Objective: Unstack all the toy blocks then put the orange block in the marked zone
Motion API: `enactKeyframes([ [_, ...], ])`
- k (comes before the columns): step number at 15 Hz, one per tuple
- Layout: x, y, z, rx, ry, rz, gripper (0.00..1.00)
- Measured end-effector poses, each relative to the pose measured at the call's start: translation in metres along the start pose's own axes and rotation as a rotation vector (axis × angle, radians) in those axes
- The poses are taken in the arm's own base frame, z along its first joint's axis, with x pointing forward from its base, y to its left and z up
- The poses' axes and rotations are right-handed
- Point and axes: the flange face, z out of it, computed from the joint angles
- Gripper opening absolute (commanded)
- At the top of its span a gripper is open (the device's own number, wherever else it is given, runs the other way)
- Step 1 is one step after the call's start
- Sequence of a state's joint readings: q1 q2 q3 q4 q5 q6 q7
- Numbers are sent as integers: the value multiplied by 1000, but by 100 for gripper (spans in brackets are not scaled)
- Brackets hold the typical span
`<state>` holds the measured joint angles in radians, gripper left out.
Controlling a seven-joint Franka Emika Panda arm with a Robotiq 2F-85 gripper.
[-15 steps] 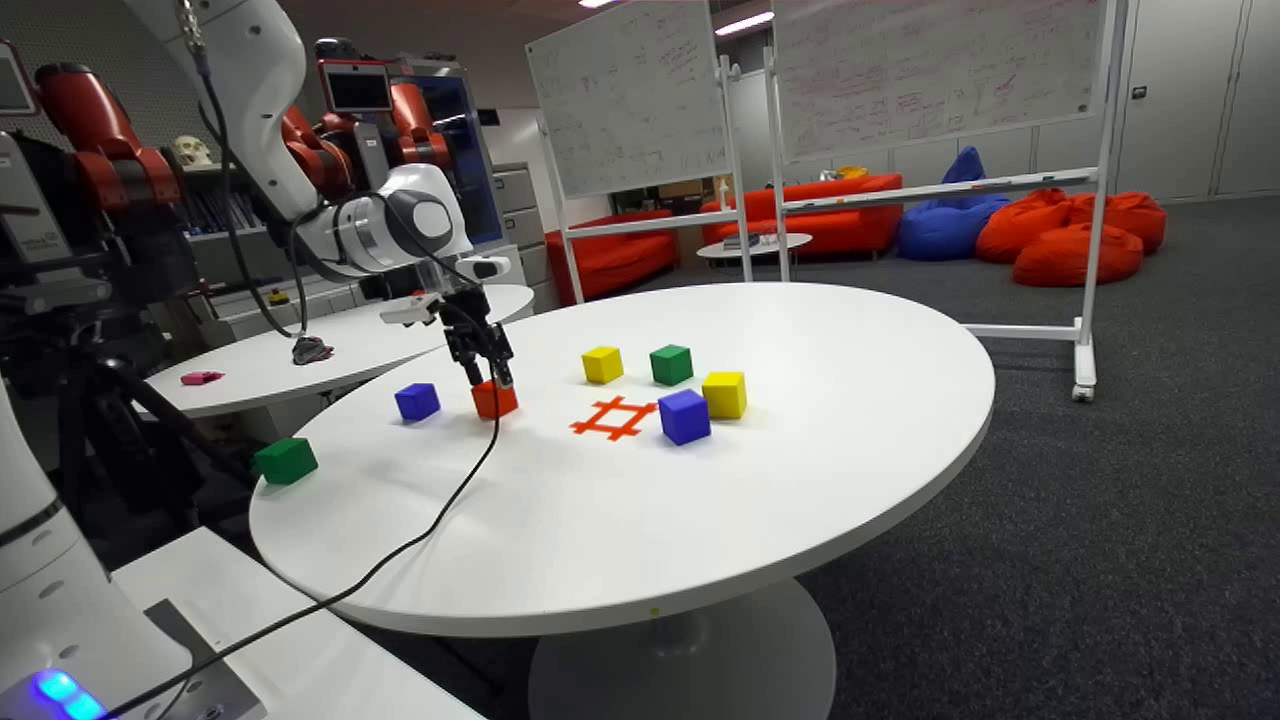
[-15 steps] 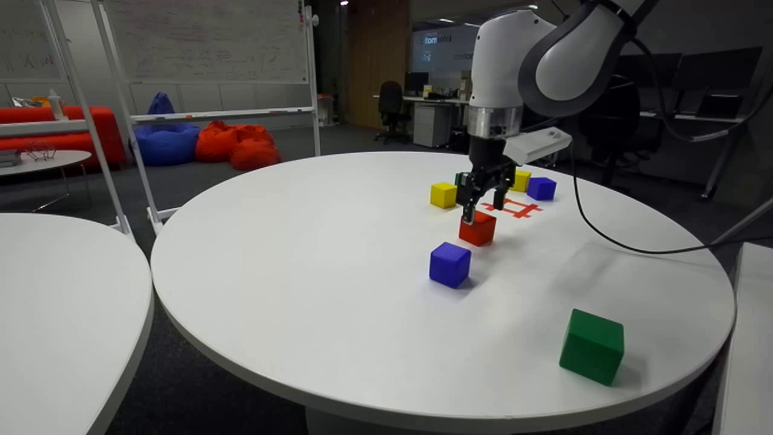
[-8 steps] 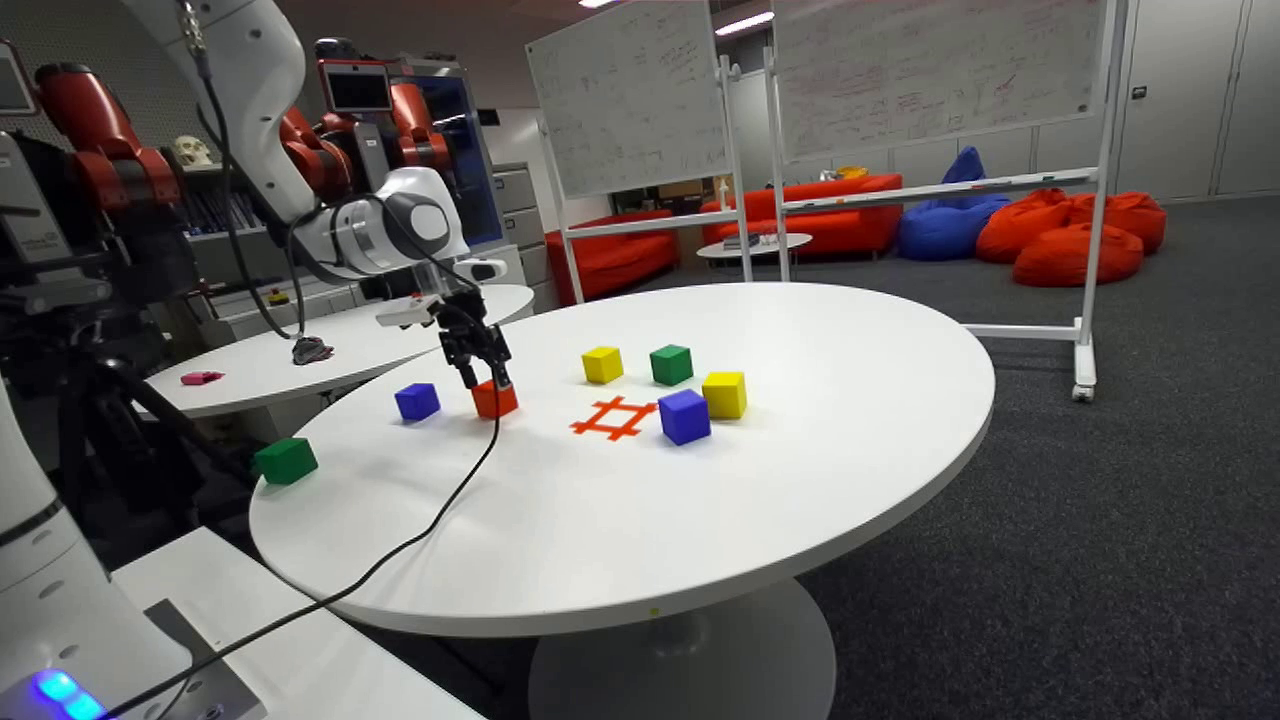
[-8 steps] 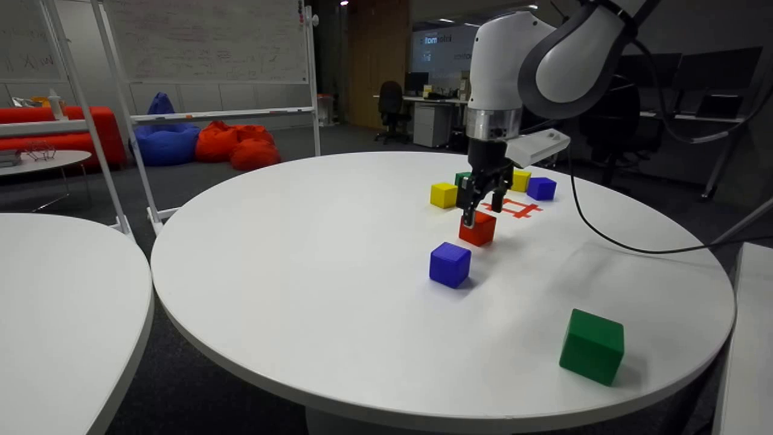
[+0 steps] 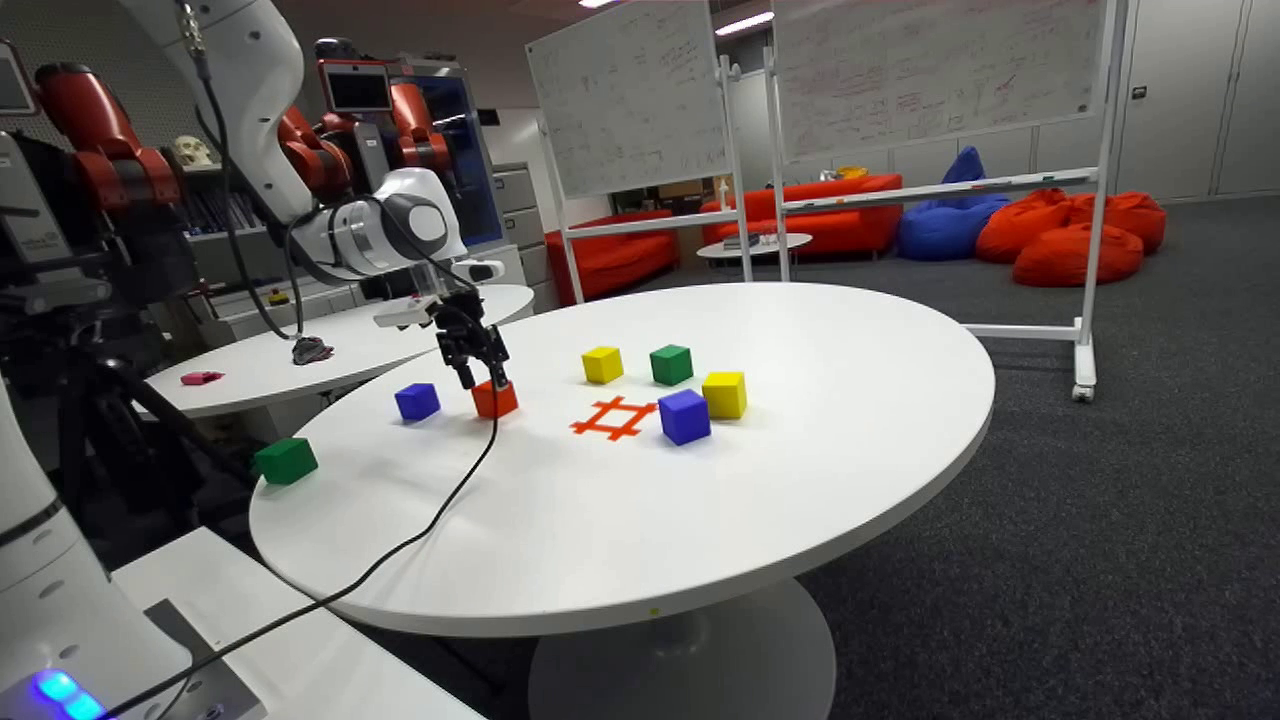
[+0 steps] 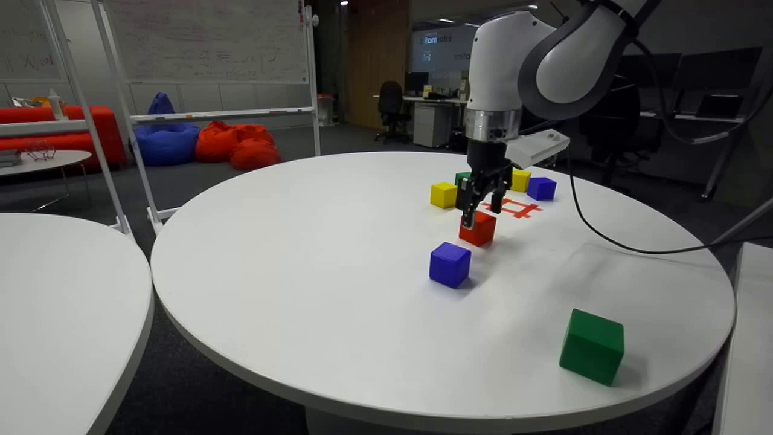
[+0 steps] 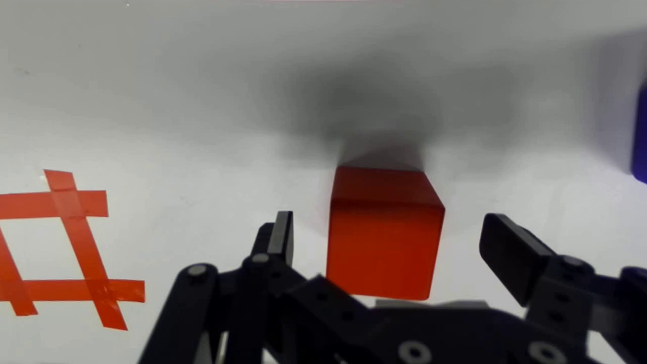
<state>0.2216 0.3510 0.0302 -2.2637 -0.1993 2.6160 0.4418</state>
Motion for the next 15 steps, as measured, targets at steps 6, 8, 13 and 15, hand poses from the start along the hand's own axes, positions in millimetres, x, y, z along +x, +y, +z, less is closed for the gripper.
enactKeyframes([
  [6, -1, -1, 4, -1, -6, -1, 100],
  [8, 1, -1, 5, -1, -7, -1, 100],
  [13, 5, -3, 12, -2, -12, -1, 100],
  [15, 8, -3, 15, -2, -13, -1, 100],
])
